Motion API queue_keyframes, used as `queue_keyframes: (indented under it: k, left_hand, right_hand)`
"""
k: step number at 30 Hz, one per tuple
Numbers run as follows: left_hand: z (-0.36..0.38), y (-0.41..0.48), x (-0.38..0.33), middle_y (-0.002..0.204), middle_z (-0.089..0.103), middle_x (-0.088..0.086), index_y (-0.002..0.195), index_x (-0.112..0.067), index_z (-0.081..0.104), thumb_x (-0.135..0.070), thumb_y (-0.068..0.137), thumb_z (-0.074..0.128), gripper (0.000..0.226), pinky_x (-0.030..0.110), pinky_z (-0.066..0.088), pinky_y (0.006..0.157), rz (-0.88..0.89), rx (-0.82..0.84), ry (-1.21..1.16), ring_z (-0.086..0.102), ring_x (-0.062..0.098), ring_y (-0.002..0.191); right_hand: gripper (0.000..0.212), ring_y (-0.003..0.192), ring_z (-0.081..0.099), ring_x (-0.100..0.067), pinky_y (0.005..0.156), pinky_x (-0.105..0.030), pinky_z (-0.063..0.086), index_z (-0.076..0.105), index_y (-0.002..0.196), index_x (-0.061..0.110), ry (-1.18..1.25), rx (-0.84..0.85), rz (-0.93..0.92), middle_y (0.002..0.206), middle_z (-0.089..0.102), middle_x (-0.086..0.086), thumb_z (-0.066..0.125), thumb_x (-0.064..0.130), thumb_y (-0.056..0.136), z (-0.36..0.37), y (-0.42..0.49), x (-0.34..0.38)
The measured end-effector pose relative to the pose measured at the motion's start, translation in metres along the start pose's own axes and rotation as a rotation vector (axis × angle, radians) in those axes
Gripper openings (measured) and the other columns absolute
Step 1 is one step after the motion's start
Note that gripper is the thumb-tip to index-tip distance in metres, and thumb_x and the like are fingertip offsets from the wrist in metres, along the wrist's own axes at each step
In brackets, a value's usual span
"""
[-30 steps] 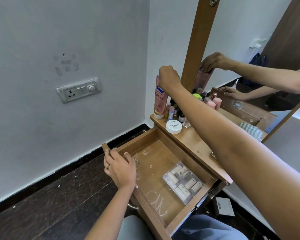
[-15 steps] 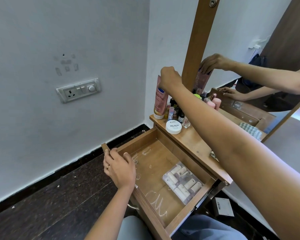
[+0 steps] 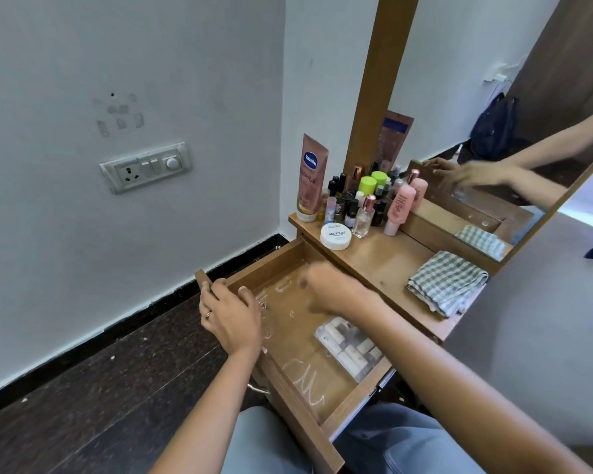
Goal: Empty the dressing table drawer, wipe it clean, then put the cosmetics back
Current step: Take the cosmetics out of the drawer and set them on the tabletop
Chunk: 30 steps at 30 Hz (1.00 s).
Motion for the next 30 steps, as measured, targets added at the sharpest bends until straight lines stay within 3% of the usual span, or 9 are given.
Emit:
queue_keyframes:
  k: [3, 8, 18, 22, 27, 30]
  left_hand:
    - [0.000, 0.001, 0.000, 0.142, 0.039, 0.021, 0.121, -0.005, 0.051, -0.020, 0.093, 0.052, 0.031, 0.057, 0.027, 0.105, 0.001, 0.006, 0.007, 0.032, 0.042, 0.134]
    - [0.001, 0.002, 0.000, 0.141, 0.040, 0.021, 0.121, -0.006, 0.050, -0.020, 0.093, 0.051, 0.031, 0.057, 0.026, 0.105, 0.004, 0.009, 0.017, 0.032, 0.042, 0.133]
    - [0.000, 0.000, 0.003, 0.142, 0.038, 0.020, 0.119, -0.007, 0.049, -0.020, 0.093, 0.052, 0.030, 0.058, 0.028, 0.104, 0.002, 0.017, 0.006, 0.033, 0.042, 0.131]
    - [0.000, 0.001, 0.003, 0.141, 0.038, 0.020, 0.119, -0.006, 0.049, -0.020, 0.093, 0.052, 0.029, 0.058, 0.028, 0.104, 0.000, 0.012, 0.003, 0.033, 0.042, 0.131]
    - [-0.001, 0.001, 0.004, 0.138, 0.040, 0.020, 0.117, -0.005, 0.049, -0.019, 0.093, 0.051, 0.028, 0.059, 0.028, 0.103, -0.010, 0.002, -0.007, 0.035, 0.044, 0.128]
    - [-0.001, 0.001, 0.002, 0.138, 0.040, 0.020, 0.116, -0.005, 0.048, -0.020, 0.093, 0.051, 0.028, 0.059, 0.027, 0.104, -0.010, 0.008, -0.010, 0.034, 0.043, 0.129]
  right_hand:
    - [0.047, 0.122, 0.046, -0.032, 0.099, -0.042, 0.046, 0.043, 0.133, 0.002, -0.171, 0.256, -0.032, 0.132, 0.045, -0.017, 0.057, 0.007, 0.088, 0.073, 0.001, -0.031]
    - [0.055, 0.134, 0.037, -0.033, 0.107, -0.043, 0.038, 0.030, 0.141, 0.001, -0.345, 0.387, -0.054, 0.145, 0.034, -0.021, 0.049, 0.001, 0.089, 0.110, -0.005, -0.053]
    - [0.069, 0.134, 0.032, -0.031, 0.105, -0.041, 0.039, 0.035, 0.142, 0.006, -0.478, 0.425, -0.135, 0.141, 0.035, -0.015, 0.069, 0.017, 0.083, 0.105, 0.010, -0.058]
    - [0.065, 0.131, 0.039, -0.031, 0.106, -0.043, 0.041, 0.041, 0.140, 0.009, -0.481, 0.427, -0.156, 0.141, 0.037, -0.014, 0.068, 0.003, 0.081, 0.089, 0.017, -0.056]
    - [0.047, 0.112, 0.057, -0.027, 0.091, -0.042, 0.050, 0.049, 0.127, 0.014, -0.391, 0.447, -0.169, 0.123, 0.056, -0.009, 0.065, 0.006, 0.084, 0.069, 0.009, -0.061]
    - [0.036, 0.100, 0.055, -0.020, 0.077, -0.027, 0.043, 0.051, 0.121, 0.011, -0.182, 0.299, -0.163, 0.113, 0.058, -0.003, 0.062, 0.010, 0.087, 0.033, -0.008, -0.057]
Point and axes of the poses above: each hand's wrist, its own y-axis towards the middle knuckle, its own z-axis out of the palm, x = y × z, the point moved 8 cm from there along y, towards the middle knuckle
